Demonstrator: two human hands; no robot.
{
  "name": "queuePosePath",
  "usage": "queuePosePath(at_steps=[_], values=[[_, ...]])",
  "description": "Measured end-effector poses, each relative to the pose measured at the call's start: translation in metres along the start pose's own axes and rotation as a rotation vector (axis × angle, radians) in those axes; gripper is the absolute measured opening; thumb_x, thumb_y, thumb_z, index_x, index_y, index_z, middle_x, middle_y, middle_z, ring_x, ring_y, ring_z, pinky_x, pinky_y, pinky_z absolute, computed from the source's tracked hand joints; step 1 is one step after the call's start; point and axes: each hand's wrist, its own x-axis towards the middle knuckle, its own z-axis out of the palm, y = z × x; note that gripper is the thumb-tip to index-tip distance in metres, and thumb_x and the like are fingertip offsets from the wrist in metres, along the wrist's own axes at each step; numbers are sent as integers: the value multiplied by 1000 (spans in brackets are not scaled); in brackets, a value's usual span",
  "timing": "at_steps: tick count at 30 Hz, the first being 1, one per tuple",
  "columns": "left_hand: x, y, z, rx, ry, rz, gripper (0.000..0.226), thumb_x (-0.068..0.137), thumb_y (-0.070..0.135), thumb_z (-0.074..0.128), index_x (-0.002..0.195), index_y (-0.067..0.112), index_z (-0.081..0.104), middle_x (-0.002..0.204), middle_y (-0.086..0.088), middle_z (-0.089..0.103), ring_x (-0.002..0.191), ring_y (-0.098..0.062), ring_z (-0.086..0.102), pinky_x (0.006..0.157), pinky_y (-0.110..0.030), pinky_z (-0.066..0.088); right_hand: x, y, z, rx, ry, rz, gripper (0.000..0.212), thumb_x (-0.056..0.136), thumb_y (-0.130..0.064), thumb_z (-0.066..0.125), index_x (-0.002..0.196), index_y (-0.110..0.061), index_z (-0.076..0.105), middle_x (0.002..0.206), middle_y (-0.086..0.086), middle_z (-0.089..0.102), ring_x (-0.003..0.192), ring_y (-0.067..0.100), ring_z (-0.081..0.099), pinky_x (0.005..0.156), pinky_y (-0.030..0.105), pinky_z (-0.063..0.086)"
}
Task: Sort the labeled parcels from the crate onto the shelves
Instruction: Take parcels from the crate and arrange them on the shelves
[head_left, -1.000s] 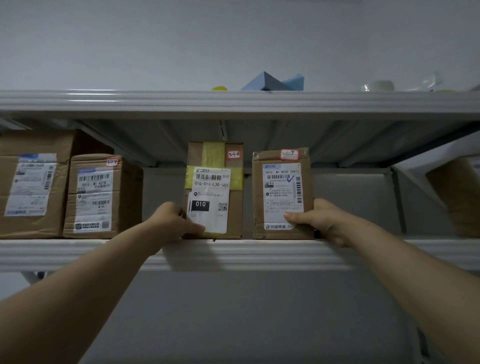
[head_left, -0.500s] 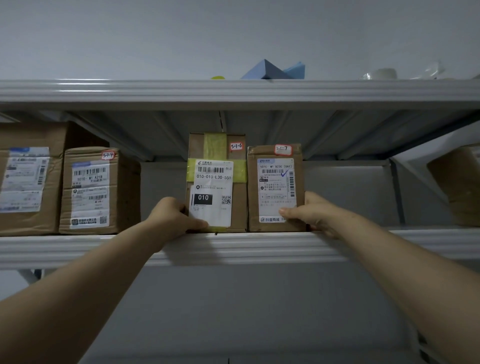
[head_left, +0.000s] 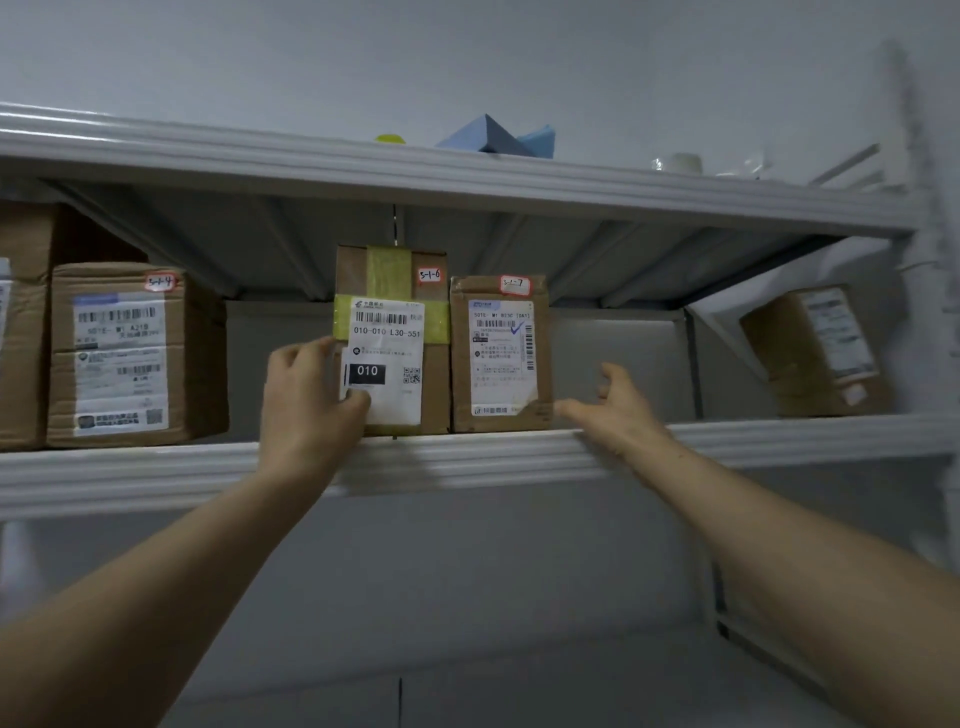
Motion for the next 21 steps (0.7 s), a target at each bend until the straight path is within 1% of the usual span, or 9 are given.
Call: queuePosePath(at_steps=[3,6,8,11,14,15,17,19,21], values=[[-32,11,0,-105,-43,225,54,85,0,63,136,10,47,133,-8,43,117,-21,48,98,-31,45,-42,8,-19,-77,141,24,77,84,-29,67,147,-12,27,147,11,38,132,26,41,107,39,37],[-74,16,9,-210,-203,352,45,84,4,62,129,10,55,125,-6,50,111,-21,52,95,-32,46,-95,19,-36,-108,228,115,65,85,-24,66,141,-11,37,139,12,45,125,27,46,98,31,39],[-113,20,15,-244,-381,391,43,85,11,62,127,11,57,125,-6,53,112,-23,52,95,-35,45,-143,30,-46,-152,260,227,61,85,-24,66,138,-11,40,138,12,47,124,27,47,97,30,39],[-182,33,23,-254,-692,363,46,85,21,63,130,13,56,129,-7,56,112,-28,55,94,-33,41,-228,51,-64,-199,250,422,63,84,-24,67,139,-12,40,138,11,46,124,26,48,101,32,39],[-254,57,31,-320,-1011,343,57,78,38,59,132,18,56,123,0,63,110,-22,58,94,-32,44,-328,71,-93,-210,263,602,66,81,-24,68,140,-16,39,136,9,46,119,23,51,100,31,42],[-279,67,32,-338,-1099,352,57,77,39,58,131,19,57,117,2,66,108,-20,59,92,-31,45,-363,75,-105,-213,275,674,67,81,-25,68,140,-16,37,136,9,45,120,23,50,100,32,43],[-332,92,31,-371,-1254,377,47,83,30,63,128,17,59,104,2,68,104,-20,62,89,-29,45,-434,79,-133,-201,316,825,72,82,-26,68,143,-16,32,140,10,42,123,23,48,102,32,42],[-388,120,22,-416,-1379,399,43,84,24,65,125,15,61,92,4,65,102,-19,62,88,-27,44,-503,77,-165,-199,404,947,72,83,-25,68,144,-15,30,142,11,41,123,23,48,101,30,42],[-442,151,5,-472,-1491,419,40,83,22,65,123,14,63,86,7,64,99,-19,62,88,-28,45,-568,67,-198,-227,516,1039,71,83,-24,68,143,-14,31,140,11,43,120,22,51,98,30,45]])
